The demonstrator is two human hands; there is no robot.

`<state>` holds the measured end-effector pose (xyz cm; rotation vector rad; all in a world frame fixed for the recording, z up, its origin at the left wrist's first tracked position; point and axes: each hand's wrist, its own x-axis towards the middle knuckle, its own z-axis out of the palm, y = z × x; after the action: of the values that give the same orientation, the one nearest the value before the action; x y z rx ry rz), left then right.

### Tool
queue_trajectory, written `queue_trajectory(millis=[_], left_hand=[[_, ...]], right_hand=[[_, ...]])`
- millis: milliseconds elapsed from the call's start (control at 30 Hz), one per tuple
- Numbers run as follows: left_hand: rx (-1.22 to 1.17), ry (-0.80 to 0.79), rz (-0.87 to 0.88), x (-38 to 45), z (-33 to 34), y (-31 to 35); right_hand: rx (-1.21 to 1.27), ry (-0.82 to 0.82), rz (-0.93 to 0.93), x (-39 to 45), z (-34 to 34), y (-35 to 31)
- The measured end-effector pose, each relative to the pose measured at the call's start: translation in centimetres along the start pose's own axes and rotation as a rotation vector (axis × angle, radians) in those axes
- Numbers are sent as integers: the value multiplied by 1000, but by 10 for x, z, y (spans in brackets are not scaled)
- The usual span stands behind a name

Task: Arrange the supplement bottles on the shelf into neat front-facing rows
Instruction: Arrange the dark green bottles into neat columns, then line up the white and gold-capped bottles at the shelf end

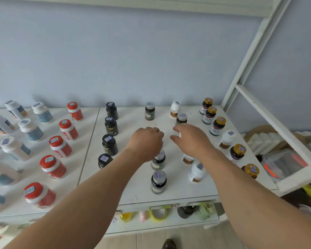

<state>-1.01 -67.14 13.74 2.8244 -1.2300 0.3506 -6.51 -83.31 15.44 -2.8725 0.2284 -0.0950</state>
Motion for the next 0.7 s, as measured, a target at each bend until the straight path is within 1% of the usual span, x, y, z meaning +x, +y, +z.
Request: queue_trajectory(millis=[167, 267, 500, 567, 633, 700], left_hand=[[-4, 13, 24, -23, -9, 46], [-40, -15, 1, -32, -7, 73], [-188, -169, -180, -60, 24, 138], [-242, -233, -241, -68, 35, 155], [-270, -266, -261, -76, 46, 171], [-262, -271, -257, -83, 59, 184]], right_hand=[[45, 54, 50, -48, -12, 23], [110, 39, 75, -75, -11, 46], [250, -82, 69, -133, 15, 108], [250, -124, 58, -145, 28, 123], [232, -177, 40, -154, 40, 136], [139, -219, 2, -160, 55, 148]])
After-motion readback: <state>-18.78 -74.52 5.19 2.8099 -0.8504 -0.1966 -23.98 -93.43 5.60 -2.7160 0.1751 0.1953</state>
